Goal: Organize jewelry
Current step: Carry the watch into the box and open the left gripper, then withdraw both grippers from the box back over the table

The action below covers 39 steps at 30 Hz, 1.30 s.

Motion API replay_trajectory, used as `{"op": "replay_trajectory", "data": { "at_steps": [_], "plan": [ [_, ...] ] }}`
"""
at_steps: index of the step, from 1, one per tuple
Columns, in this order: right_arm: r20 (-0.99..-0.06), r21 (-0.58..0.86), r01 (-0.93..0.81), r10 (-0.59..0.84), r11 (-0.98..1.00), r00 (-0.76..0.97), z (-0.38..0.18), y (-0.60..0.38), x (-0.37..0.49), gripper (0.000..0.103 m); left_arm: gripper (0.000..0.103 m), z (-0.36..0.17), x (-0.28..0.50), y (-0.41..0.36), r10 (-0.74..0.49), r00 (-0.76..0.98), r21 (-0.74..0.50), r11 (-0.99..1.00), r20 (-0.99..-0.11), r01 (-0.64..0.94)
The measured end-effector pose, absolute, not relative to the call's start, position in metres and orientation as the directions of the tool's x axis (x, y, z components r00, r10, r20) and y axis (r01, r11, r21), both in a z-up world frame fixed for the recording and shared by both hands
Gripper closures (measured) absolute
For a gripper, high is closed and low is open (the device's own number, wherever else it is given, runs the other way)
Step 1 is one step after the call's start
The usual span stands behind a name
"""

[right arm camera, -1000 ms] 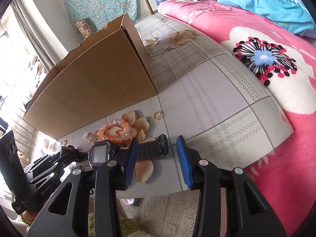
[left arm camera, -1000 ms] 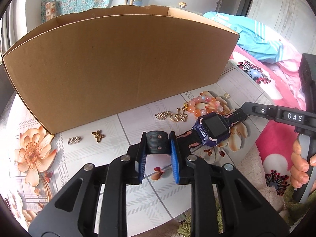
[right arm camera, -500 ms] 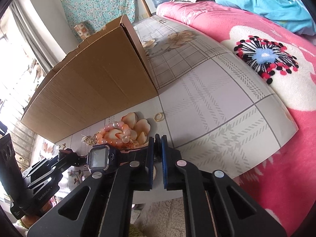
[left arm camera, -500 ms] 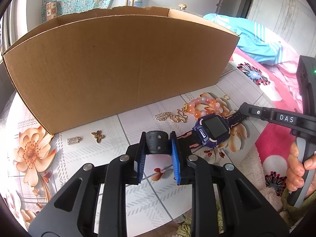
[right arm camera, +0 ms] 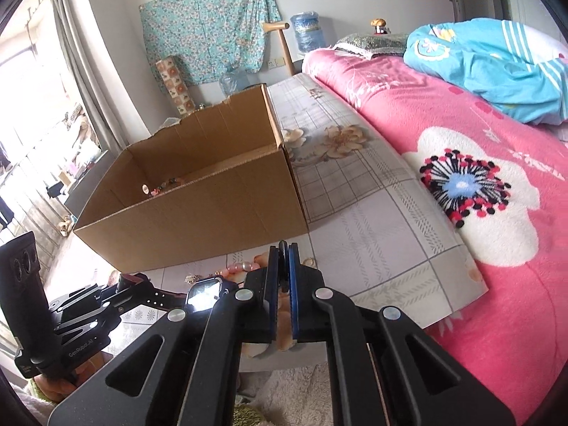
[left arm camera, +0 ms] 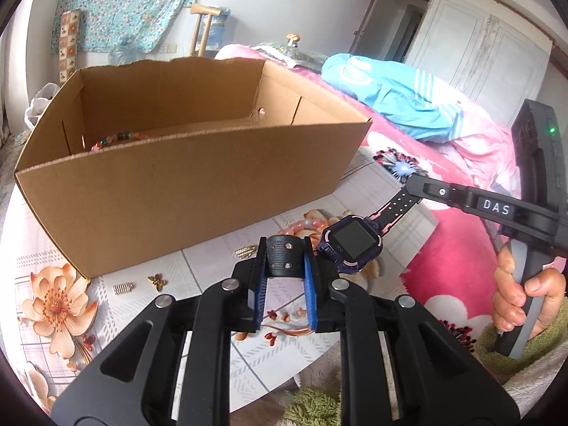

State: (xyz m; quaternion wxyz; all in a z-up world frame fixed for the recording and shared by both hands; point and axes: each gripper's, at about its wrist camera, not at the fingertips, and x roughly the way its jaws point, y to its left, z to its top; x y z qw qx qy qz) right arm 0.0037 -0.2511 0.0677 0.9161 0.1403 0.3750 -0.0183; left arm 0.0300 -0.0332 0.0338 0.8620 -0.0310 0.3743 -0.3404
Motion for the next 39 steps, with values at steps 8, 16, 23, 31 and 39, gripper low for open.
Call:
{"op": "replay_trajectory", "data": {
  "at_steps": [8,16,23,31,39],
  "plan": [
    [-0.566,0.226,0.034,0.103,0.973,0.818,0.133,-0.248,0.002,0.098,0.086,0.102,0.028,-0.024,-0.697,0.541,-0.307,0.705,-0.472,0.64],
    [-0.568,0.203,-0.099,0.2,0.974,0.798,0.163,-0.238,0.098,0.098,0.086,0.127,0.111,-0.026,-0.577,0.582,-0.261,0.802,-0.573,0.537],
    [-0.751,0.112,-0.159,0.188,0.981,0.633,0.131,-0.205,0.215,0.098,0.086,0.081,0.199,-0.031,-0.522,0.383,-0.357,0.832,-0.762,0.424],
    [-0.831,-0.032,-0.202,0.086,0.979,0.55,0.103,-0.172,0.276,0.097,0.074,0.058,0.24,-0.027,-0.43,0.333,-0.333,0.89,-0.839,0.31],
    [-0.837,-0.002,-0.161,0.086,0.987,0.54,0.099,-0.189,0.285,0.089,0.059,0.058,0.242,-0.018,-0.433,0.335,-0.347,0.892,-0.837,0.288]
  ]
}}
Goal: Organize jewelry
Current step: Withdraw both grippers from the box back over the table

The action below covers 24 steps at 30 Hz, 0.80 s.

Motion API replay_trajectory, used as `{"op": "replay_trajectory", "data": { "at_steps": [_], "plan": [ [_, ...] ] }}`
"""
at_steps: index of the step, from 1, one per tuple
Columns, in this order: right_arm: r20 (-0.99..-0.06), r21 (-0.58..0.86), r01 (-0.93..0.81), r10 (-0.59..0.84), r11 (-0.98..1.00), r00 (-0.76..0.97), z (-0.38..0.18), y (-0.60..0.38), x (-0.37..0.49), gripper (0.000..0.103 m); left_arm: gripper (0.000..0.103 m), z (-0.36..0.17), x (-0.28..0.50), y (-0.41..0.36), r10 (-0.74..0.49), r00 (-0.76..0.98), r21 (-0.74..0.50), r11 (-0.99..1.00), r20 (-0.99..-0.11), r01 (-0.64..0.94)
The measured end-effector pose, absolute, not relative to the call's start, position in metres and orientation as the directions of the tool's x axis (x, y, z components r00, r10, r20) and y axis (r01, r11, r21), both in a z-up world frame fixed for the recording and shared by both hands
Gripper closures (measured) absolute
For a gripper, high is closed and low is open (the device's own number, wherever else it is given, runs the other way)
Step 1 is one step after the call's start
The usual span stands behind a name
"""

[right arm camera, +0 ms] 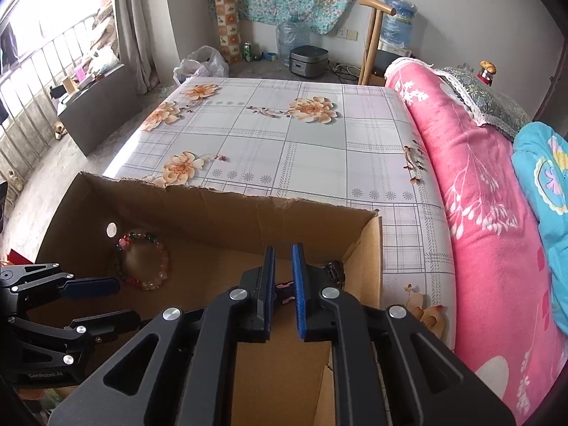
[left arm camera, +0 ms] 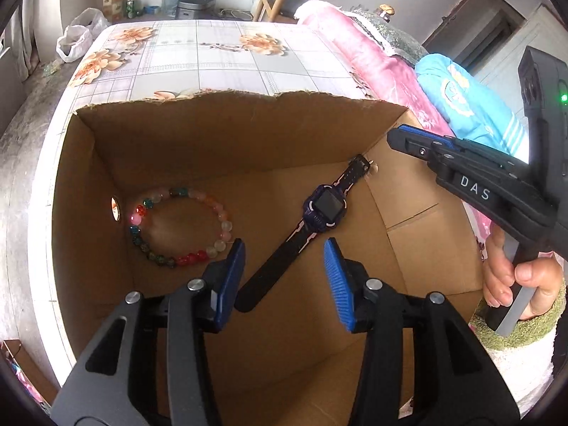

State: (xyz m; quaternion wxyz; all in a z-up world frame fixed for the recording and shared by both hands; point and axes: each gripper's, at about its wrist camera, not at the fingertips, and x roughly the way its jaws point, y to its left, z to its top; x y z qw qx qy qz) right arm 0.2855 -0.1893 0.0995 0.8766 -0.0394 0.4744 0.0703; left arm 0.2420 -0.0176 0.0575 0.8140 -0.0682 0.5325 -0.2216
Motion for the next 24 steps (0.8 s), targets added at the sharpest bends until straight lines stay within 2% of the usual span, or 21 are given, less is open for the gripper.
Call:
{"op": "replay_trajectory", "data": {
  "at_steps": [4,7,8,12,14,15,16,19,24],
  "plan": [
    [-0.813,0.039,-0.133,0.109,0.99,0.572,0.109,-0.207,0.277,0.088,0.059,0.07,0.231,-0.013,-0.448,0.39,-0.342,0.886,-0.804,0.314],
    [-0.763,0.094,-0.119,0.148,0.988,0.63,0.129,-0.223,0.255,0.088,0.059,0.087,0.209,-0.001,-0.491,0.457,-0.356,0.866,-0.742,0.351],
    [-0.739,0.114,-0.12,0.165,0.986,0.653,0.137,-0.229,0.245,0.088,0.055,0.094,0.199,0.004,-0.509,0.483,-0.359,0.856,-0.713,0.373],
    [-0.632,0.171,-0.093,0.182,0.981,0.753,0.166,-0.254,0.189,0.062,0.039,0.116,0.15,0.028,-0.592,0.562,-0.363,0.803,-0.579,0.472],
    [-0.581,0.188,-0.074,0.172,0.979,0.796,0.176,-0.265,0.155,0.05,0.027,0.119,0.125,0.036,-0.634,0.558,-0.367,0.77,-0.536,0.522],
    [-0.563,0.19,-0.057,0.157,0.98,0.811,0.178,-0.269,0.138,0.042,0.024,0.119,0.113,0.039,-0.652,0.547,-0.371,0.754,-0.526,0.542],
    [-0.548,0.191,-0.039,0.139,0.981,0.825,0.178,-0.272,0.12,0.034,0.02,0.117,0.102,0.042,-0.664,0.535,-0.373,0.742,-0.523,0.557],
    [-0.528,0.185,0.007,0.094,0.983,0.844,0.168,-0.275,0.075,0.018,0.016,0.102,0.073,0.047,-0.675,0.503,-0.376,0.727,-0.54,0.574],
    [-0.614,0.093,0.123,-0.041,0.988,0.788,0.117,-0.26,0.028,0.013,0.015,0.054,0.045,0.037,-0.54,0.499,-0.294,0.821,-0.678,0.489]
  ]
}}
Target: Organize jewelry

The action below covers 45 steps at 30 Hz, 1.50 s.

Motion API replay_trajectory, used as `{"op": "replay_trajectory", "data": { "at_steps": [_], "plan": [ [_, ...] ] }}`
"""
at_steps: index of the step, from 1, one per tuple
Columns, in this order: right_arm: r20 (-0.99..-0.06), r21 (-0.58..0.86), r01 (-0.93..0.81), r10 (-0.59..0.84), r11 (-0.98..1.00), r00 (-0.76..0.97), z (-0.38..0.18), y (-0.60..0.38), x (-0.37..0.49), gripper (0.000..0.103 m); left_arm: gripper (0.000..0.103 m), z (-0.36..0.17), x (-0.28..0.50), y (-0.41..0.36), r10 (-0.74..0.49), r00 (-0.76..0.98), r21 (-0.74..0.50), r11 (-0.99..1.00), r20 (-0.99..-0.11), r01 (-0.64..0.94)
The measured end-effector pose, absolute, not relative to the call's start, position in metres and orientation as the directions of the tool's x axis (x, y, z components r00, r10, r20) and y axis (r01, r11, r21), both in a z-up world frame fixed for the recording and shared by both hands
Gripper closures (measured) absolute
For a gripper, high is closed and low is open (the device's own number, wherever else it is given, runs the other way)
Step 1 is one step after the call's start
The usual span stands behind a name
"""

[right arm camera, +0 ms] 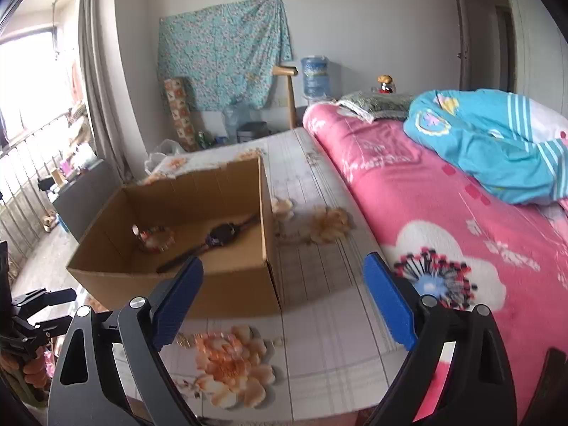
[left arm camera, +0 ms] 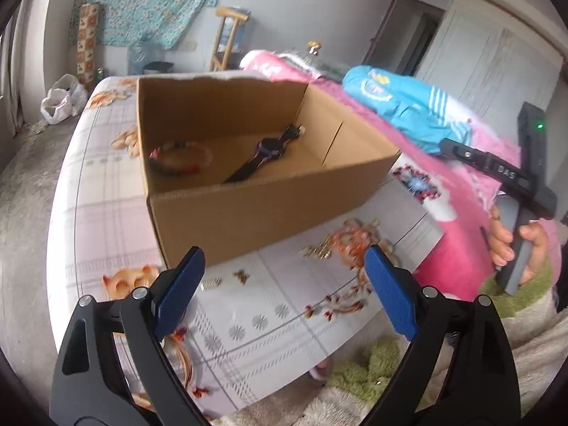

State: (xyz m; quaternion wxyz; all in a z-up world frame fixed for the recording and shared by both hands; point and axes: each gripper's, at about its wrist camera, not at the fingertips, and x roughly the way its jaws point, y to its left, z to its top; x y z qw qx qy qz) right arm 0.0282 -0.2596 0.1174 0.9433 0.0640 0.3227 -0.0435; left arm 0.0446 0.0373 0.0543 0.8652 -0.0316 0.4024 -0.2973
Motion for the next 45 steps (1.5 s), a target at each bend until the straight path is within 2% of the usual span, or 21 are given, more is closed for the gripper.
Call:
{"op": "replay_trajectory", "data": {
  "at_steps": [7,13,17,20,22,27,33,41,45],
  "plan": [
    [-0.787,0.072,0.171,-0.049,0.983,0.615,0.033,-0.238,0.021,0.013,0.015,-0.004,0.046,0.022,-0.366,0.464,-0.175,0.898,-0.807,0.404],
    [-0.825,0.019,0.178,-0.085,0.984,0.559,0.007,-0.232,0.032,0.013,0.015,-0.015,0.05,0.014,-0.285,0.478,-0.079,0.911,-0.831,0.405],
    [-0.844,0.001,0.177,-0.094,0.984,0.528,-0.004,-0.233,0.035,0.013,0.007,-0.019,0.045,0.006,-0.22,0.511,0.002,0.917,-0.831,0.398],
    [-0.841,-0.044,0.153,-0.12,0.987,0.527,-0.007,-0.228,0.033,0.006,0.007,-0.02,0.045,0.007,-0.219,0.513,-0.002,0.921,-0.83,0.389],
    [-0.84,-0.078,0.135,-0.138,0.988,0.524,-0.01,-0.223,0.033,0.006,0.007,-0.019,0.045,0.007,-0.216,0.508,-0.001,0.921,-0.834,0.39],
    [-0.84,-0.029,0.155,-0.109,0.987,0.531,-0.011,-0.229,0.03,0.006,0.007,-0.019,0.048,0.001,-0.206,0.506,0.003,0.924,-0.838,0.382],
    [-0.842,-0.037,0.149,-0.111,0.988,0.528,-0.013,-0.23,0.032,0.006,0.007,-0.018,0.05,-0.001,-0.198,0.501,0.007,0.926,-0.842,0.378],
    [-0.823,-0.05,0.131,-0.115,0.99,0.556,-0.008,-0.229,0.027,0.006,0.007,-0.02,0.046,0.002,-0.212,0.518,0.001,0.925,-0.828,0.381],
    [-0.796,-0.049,0.142,-0.125,0.989,0.592,0.007,-0.225,0.024,0.006,0.008,-0.017,0.039,0.008,-0.195,0.573,0.038,0.928,-0.796,0.369]
  ]
}}
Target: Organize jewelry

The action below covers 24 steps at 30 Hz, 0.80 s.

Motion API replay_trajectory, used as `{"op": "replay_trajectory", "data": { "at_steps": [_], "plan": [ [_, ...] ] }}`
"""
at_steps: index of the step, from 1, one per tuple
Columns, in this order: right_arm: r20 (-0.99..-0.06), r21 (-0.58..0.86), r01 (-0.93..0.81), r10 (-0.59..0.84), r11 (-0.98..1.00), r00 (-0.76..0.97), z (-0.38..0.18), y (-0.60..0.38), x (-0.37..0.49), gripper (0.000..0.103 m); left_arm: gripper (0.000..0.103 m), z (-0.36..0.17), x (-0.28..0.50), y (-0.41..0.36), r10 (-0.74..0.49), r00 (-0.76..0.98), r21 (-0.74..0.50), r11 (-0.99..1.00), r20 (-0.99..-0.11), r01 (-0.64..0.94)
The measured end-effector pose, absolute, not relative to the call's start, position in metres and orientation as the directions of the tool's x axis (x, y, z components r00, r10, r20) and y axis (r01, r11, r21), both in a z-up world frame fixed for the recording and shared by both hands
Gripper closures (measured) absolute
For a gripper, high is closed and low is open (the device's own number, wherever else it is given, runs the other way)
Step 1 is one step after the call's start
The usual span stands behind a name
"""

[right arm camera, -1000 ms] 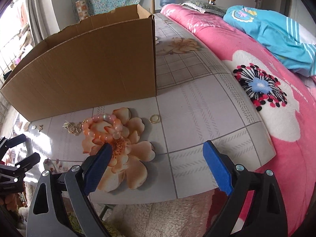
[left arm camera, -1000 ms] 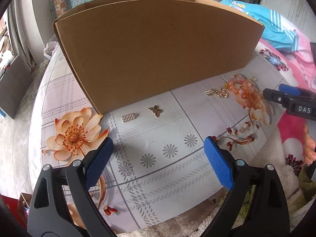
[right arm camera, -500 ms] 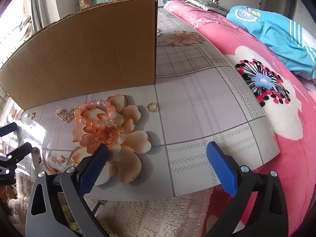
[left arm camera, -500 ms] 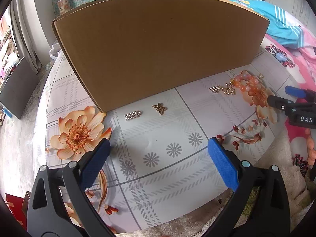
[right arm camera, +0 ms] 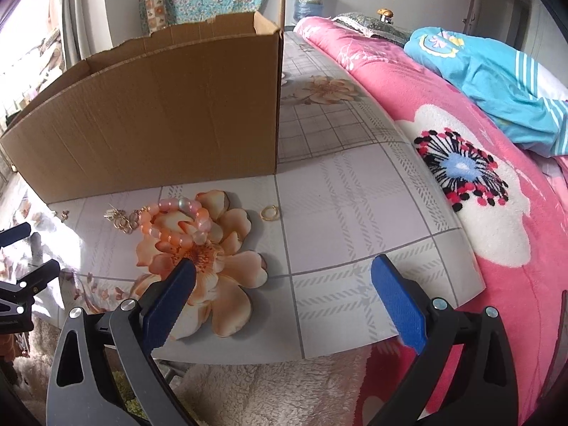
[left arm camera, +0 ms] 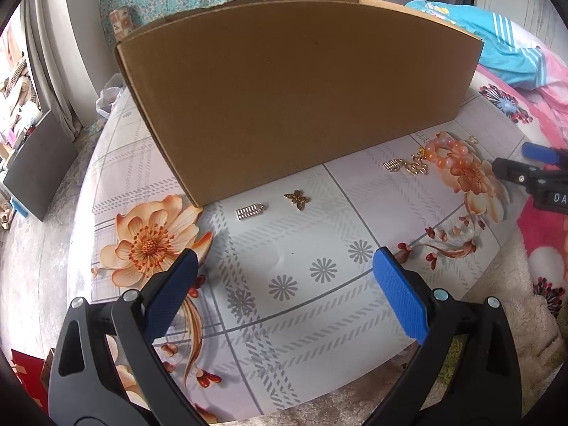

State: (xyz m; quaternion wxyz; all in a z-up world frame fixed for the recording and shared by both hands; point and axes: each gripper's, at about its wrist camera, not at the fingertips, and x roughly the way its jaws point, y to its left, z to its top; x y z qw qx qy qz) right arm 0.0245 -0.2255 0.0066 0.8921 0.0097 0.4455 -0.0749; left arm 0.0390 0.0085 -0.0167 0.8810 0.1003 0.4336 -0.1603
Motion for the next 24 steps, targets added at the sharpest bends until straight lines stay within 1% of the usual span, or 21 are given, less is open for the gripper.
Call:
{"op": "replay_trajectory", "data": {
  "at_steps": [3,5,6,8,9,10,11,12,15,17,20,24],
  "plan": [
    [-0.765,0.013,0.098,-0.054,0.995,0.642,0.021,-0.218,0.022,0.007,0.009,-0.009,0.033,0.02,-0.241,0.608,-0.005,0.932,-0.756,0.363],
    [-0.752,0.062,0.056,0.01,0.996,0.659,0.027,-0.21,0.021,0.008,0.017,-0.004,0.03,0.03,-0.289,0.618,-0.059,0.929,-0.731,0.364],
    [-0.748,0.084,0.034,0.041,0.996,0.662,0.028,-0.205,0.021,0.011,0.02,-0.002,0.029,0.034,-0.302,0.624,-0.076,0.929,-0.721,0.363],
    [-0.747,0.122,-0.004,0.095,0.992,0.658,0.027,-0.195,0.023,0.014,0.027,0.0,0.027,0.04,-0.316,0.626,-0.097,0.929,-0.713,0.358],
    [-0.75,0.139,-0.021,0.119,0.99,0.651,0.026,-0.19,0.024,0.017,0.029,-0.001,0.026,0.043,-0.321,0.624,-0.105,0.928,-0.712,0.357],
    [-0.755,0.153,-0.036,0.14,0.988,0.641,0.024,-0.185,0.026,0.021,0.033,-0.001,0.026,0.046,-0.325,0.623,-0.112,0.928,-0.712,0.356],
    [-0.759,0.167,-0.046,0.159,0.985,0.632,0.022,-0.18,0.028,0.023,0.037,-0.001,0.025,0.047,-0.329,0.623,-0.118,0.927,-0.71,0.356],
    [-0.762,0.181,-0.056,0.176,0.982,0.623,0.021,-0.176,0.028,0.026,0.039,0.0,0.025,0.048,-0.338,0.621,-0.127,0.925,-0.707,0.358],
    [-0.769,0.215,-0.092,0.226,0.972,0.598,0.017,-0.163,0.032,0.032,0.042,0.001,0.022,0.052,-0.355,0.621,-0.136,0.919,-0.699,0.371],
    [-0.773,0.213,-0.111,0.237,0.971,0.589,0.015,-0.154,0.032,0.034,0.044,0.0,0.023,0.05,-0.349,0.625,-0.122,0.918,-0.698,0.377],
    [-0.781,0.212,-0.128,0.246,0.969,0.575,0.013,-0.146,0.035,0.042,0.047,0.0,0.025,0.049,-0.351,0.628,-0.11,0.914,-0.695,0.39],
    [-0.792,0.216,-0.128,0.25,0.968,0.557,0.011,-0.146,0.041,0.053,0.047,-0.001,0.032,0.042,-0.346,0.628,-0.095,0.913,-0.698,0.398]
  ]
}}
